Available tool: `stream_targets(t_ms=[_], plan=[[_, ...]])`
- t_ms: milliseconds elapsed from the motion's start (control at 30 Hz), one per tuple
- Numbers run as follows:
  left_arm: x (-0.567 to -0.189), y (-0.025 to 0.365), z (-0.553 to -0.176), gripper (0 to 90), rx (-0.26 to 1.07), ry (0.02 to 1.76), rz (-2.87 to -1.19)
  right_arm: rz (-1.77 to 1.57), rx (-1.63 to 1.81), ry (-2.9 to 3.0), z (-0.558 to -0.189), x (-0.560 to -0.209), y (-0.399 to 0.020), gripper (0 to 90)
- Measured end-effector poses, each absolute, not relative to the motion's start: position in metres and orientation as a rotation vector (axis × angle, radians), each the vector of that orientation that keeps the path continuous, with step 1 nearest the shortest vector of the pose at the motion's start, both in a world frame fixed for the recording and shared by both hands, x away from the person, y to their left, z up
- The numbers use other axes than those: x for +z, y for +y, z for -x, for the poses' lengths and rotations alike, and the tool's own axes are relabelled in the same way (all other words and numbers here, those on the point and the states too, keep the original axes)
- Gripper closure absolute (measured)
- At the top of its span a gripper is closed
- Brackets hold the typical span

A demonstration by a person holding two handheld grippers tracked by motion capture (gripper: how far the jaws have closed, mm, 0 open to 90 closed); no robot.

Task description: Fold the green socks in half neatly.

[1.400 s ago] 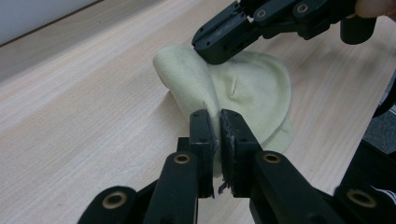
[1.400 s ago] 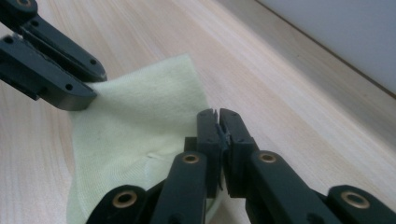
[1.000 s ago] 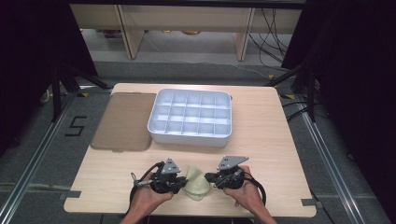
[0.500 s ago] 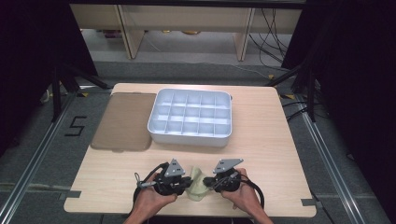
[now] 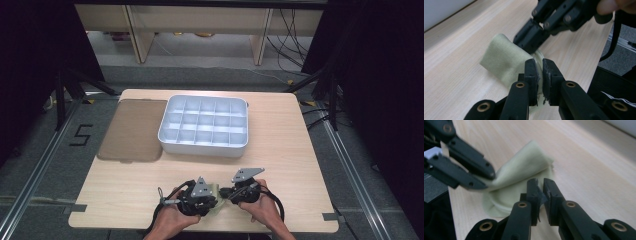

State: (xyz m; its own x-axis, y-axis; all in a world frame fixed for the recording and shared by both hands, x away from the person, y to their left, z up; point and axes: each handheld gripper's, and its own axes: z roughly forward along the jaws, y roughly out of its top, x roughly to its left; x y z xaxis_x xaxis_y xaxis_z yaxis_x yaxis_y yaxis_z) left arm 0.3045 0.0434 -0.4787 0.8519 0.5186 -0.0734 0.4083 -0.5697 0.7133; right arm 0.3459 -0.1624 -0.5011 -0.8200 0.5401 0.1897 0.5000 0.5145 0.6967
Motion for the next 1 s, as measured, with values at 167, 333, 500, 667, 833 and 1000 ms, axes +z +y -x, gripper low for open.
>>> stream_targets(t_ms=[167, 333, 500, 667, 833, 1000], plan=[[-0.488, 0.035, -0.304, 81.2, 0.167, 0.668, -2.272, -0.95, 1.281, 2.605, -0.351, -0.489, -0.175, 83.5], [-0.492, 0.032, -0.304, 80.8, 0.168, 0.672, -2.276, -0.967, 1.332, 2.572, -0.349, -0.478, -0.179, 83.4], [-0.492, 0.032, -0.303, 80.6, 0.177, 0.65, -2.286, -0.915, 1.377, 2.562, -0.345, -0.473, -0.173, 83.0], [-0.493, 0.031, -0.303, 80.2, 0.182, 0.658, -2.286, -0.886, 1.384, 2.597, -0.346, -0.474, -0.164, 82.6], [-0.493, 0.032, -0.303, 80.0, 0.177, 0.648, -2.289, -0.836, 1.373, 2.643, -0.346, -0.481, -0.155, 83.2], [-0.494, 0.031, -0.302, 78.8, 0.174, 0.645, -2.289, -0.853, 1.237, 2.681, -0.352, -0.496, -0.159, 84.9]])
